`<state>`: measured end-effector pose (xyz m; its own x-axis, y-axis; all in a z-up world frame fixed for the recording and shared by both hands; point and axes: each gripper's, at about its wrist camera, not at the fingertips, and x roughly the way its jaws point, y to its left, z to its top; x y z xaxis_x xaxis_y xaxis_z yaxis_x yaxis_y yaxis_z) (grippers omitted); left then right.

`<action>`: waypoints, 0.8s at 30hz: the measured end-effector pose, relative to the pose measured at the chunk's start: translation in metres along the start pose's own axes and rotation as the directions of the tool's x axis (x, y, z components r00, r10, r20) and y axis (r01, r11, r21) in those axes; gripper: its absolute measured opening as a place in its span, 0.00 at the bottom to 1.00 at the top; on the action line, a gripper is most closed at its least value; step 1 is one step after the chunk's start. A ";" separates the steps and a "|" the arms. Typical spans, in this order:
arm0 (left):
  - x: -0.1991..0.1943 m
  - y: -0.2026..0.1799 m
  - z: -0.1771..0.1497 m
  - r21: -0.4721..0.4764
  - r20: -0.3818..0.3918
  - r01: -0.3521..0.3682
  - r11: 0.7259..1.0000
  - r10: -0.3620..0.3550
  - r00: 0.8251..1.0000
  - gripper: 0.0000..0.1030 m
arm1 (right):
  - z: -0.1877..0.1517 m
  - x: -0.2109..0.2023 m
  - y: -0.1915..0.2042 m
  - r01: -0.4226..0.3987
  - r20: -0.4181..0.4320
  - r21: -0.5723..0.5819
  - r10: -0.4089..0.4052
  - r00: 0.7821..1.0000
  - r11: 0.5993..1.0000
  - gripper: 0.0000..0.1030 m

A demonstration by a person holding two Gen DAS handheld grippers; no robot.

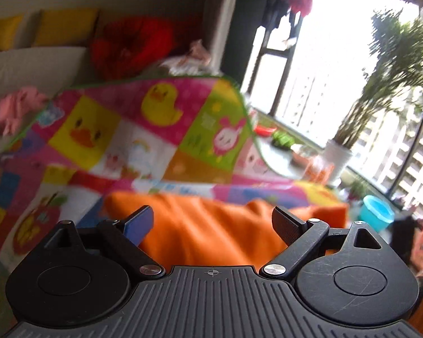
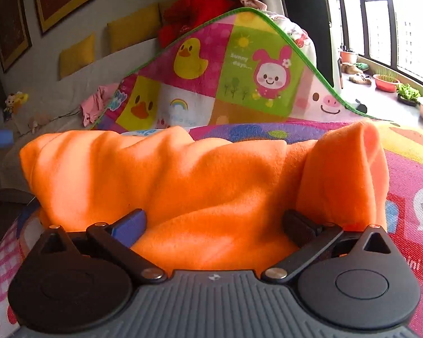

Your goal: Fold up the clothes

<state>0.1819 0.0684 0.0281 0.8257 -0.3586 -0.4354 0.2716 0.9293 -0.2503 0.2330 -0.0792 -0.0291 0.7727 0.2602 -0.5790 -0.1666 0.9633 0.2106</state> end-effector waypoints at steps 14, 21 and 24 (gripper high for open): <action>0.092 0.007 -0.050 0.000 -0.248 -0.021 1.000 0.020 0.969 0.94 | 0.001 -0.019 -0.005 0.114 0.027 -0.228 -0.111 0.994 0.967 1.00; 0.089 0.011 -0.049 -0.009 -0.241 -0.018 1.000 0.015 0.970 0.95 | 0.014 -0.052 0.002 0.184 0.178 -0.178 -0.152 0.972 0.967 1.00; 0.088 0.012 -0.049 -0.010 -0.237 -0.014 1.000 0.012 0.971 0.95 | 0.000 -0.026 -0.005 0.216 0.042 -0.203 -0.212 0.976 0.955 1.00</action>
<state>0.2339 0.0440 -0.0560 0.6881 -0.3585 -0.6309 0.2545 0.9334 -0.2529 0.2140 -0.0911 -0.0150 0.8157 0.0470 -0.5765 -0.1167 0.9896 -0.0844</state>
